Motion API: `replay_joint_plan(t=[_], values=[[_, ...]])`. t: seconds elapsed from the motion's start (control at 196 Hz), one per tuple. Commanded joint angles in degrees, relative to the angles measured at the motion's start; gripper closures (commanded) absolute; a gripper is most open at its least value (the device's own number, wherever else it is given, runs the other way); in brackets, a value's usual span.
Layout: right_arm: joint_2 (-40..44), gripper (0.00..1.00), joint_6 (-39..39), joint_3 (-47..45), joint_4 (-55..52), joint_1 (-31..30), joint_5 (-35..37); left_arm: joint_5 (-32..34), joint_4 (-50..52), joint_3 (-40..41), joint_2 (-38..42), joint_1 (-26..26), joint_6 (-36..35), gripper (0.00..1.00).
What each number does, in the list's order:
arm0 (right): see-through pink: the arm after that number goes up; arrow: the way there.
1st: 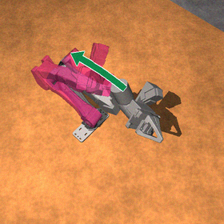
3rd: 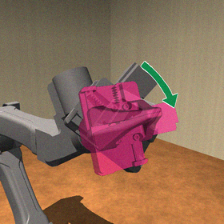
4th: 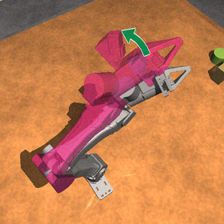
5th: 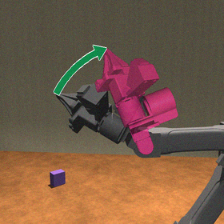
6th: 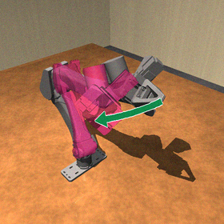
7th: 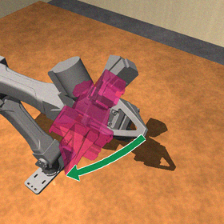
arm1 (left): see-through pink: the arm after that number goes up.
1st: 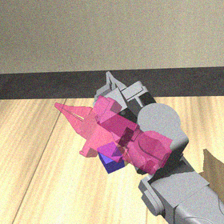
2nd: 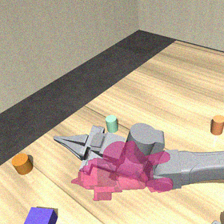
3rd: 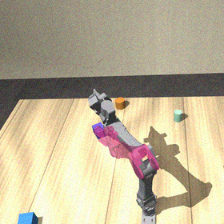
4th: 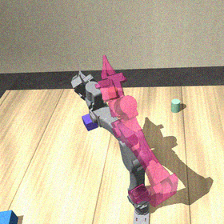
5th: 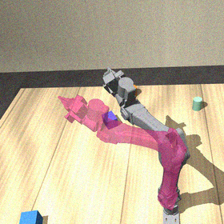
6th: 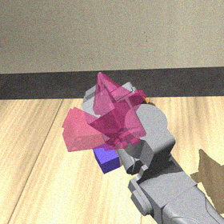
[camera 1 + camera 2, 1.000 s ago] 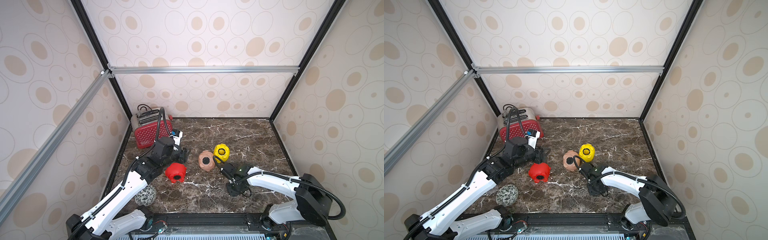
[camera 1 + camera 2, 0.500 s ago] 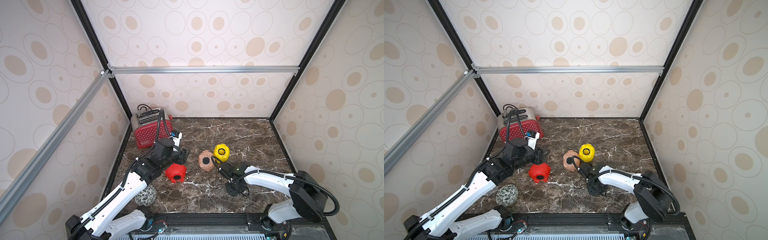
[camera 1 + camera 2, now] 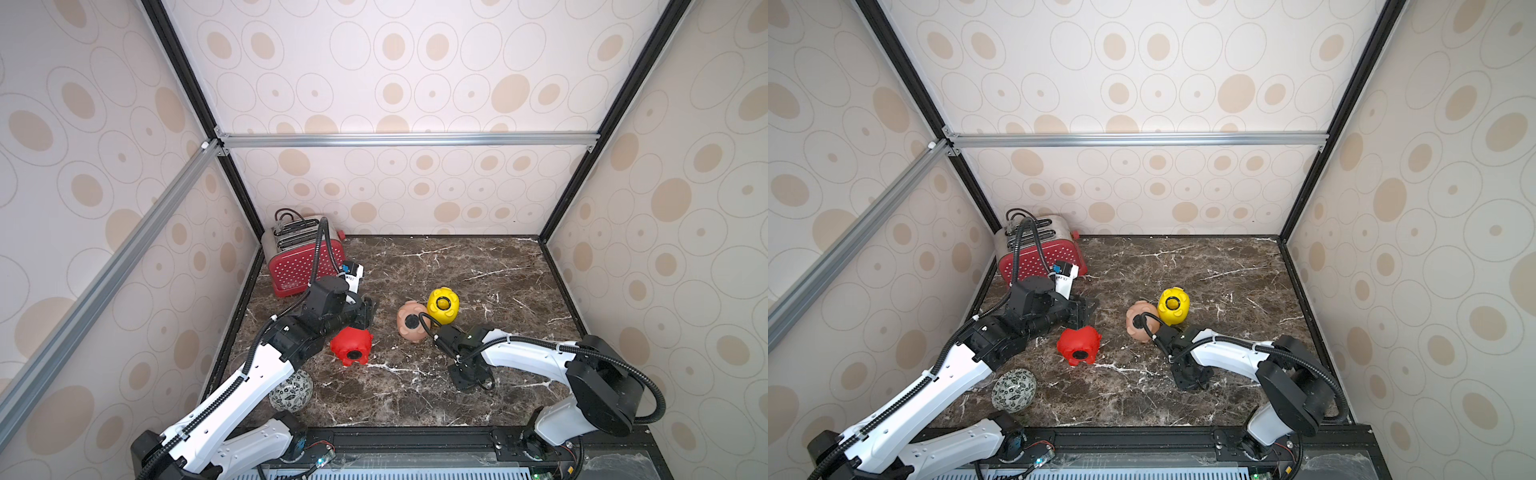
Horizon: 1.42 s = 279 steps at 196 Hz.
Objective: Close piggy banks
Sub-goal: Pick up the knob at the center of the board, then place the knob at the center of the board.
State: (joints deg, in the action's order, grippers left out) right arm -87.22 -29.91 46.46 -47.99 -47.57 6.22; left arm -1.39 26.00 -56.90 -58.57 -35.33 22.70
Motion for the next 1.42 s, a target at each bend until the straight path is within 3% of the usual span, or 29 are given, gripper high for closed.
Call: replay_joint_plan(t=[0.0, 0.342, 0.653, 0.872, 1.091, 1.417], values=[[-1.18, 0.81, 0.46, 0.83, -0.42, -0.26, 0.30, 0.77, 1.27, -1.07, 0.03, 0.15, -1.25, 0.40], [-2.69, 0.83, -0.14, -1.22, 2.56, -0.28, -2.10, 2.27, 2.30, -1.47, 0.85, 0.17, -1.43, 0.40], [-0.58, 1.00, -1.56, -0.90, 3.15, -0.30, -0.37, 1.95, 1.78, -1.60, 0.38, 0.16, -1.08, 0.40], [0.00, 1.00, -4.88, 3.07, 4.83, 0.09, 2.23, 1.39, 1.27, -1.37, -0.26, 0.17, -0.37, 0.40], [-5.59, 1.00, -5.40, 8.47, 6.42, 0.30, 0.67, 1.21, 1.81, -1.46, 0.08, 0.10, -0.29, 0.40], [-9.45, 1.00, -5.34, 9.62, 8.03, 0.38, 0.05, 1.22, 1.86, -0.31, 0.81, 0.13, 0.07, 0.40]])
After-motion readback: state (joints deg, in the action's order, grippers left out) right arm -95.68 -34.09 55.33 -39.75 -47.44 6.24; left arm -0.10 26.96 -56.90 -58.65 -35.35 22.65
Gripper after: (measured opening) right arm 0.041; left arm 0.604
